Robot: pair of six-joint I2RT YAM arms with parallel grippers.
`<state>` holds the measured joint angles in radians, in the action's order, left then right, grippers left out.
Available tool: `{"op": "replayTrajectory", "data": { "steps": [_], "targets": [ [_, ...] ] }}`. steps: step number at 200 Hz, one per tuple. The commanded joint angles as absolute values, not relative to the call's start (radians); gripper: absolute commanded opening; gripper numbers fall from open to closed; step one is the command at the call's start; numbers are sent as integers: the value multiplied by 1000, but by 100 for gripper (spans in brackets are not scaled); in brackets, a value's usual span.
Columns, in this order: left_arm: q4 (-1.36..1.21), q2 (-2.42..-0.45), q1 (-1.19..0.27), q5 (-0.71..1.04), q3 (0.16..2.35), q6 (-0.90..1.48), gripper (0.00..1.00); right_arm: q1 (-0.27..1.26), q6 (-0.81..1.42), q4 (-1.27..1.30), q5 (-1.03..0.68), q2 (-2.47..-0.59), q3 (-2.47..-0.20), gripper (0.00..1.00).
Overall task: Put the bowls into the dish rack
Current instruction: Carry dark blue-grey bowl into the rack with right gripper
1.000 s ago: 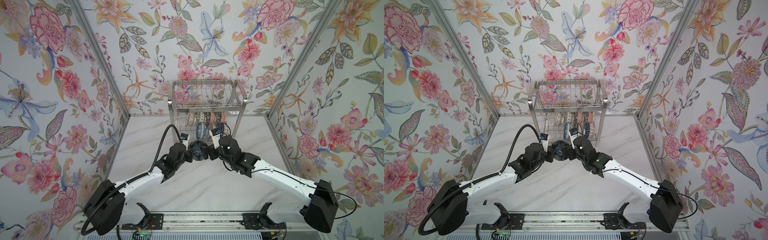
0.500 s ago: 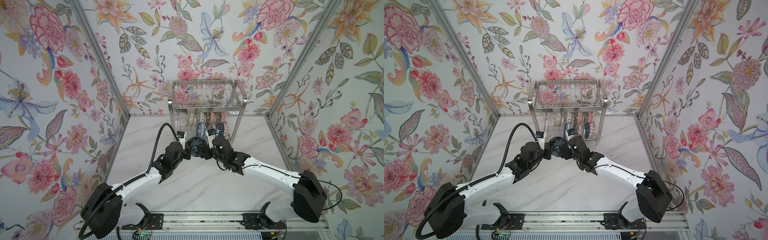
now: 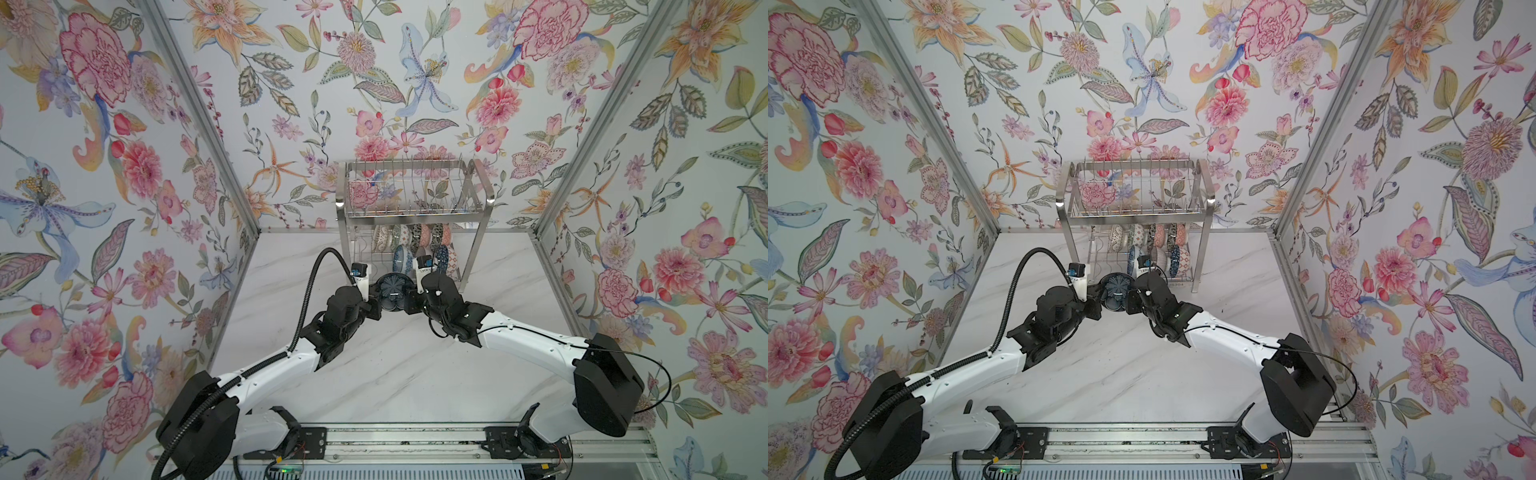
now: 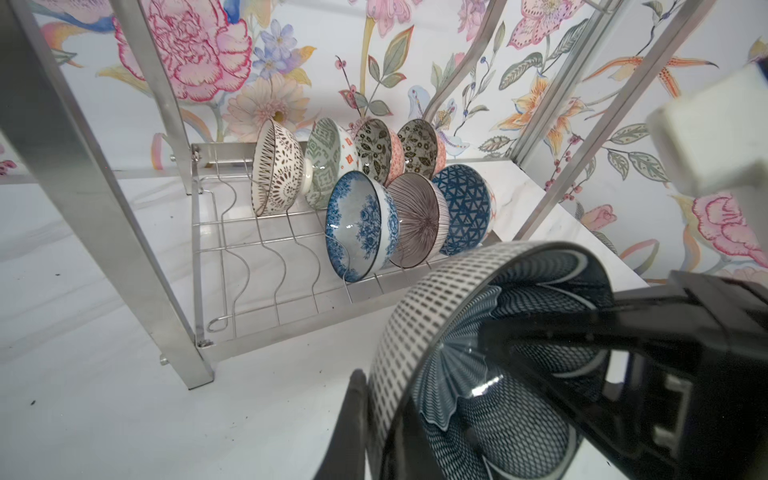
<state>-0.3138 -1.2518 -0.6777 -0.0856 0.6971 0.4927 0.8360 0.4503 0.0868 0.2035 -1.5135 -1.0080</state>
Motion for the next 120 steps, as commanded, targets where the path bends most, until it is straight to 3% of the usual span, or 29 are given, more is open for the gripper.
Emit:
{"op": "replayTrajectory", "data": {
  "steps": [1,24,26,72,120],
  "targets": [
    [-290,-1205,-660,-61,738,488,22,845,413,75,168,-1513,-1038,0],
    [-92,-1145,-626,-69,791,396,95,843,365,57,203,-1526,-1071,0],
    [-74,-1138,-620,-70,797,387,98,842,360,55,207,-1530,-1075,0],
    [237,-1011,-438,-50,876,169,99,852,219,-54,375,-1694,-1283,0],
    [274,-1007,-322,13,856,80,99,878,39,-118,632,-1898,-1524,0]
  ]
}}
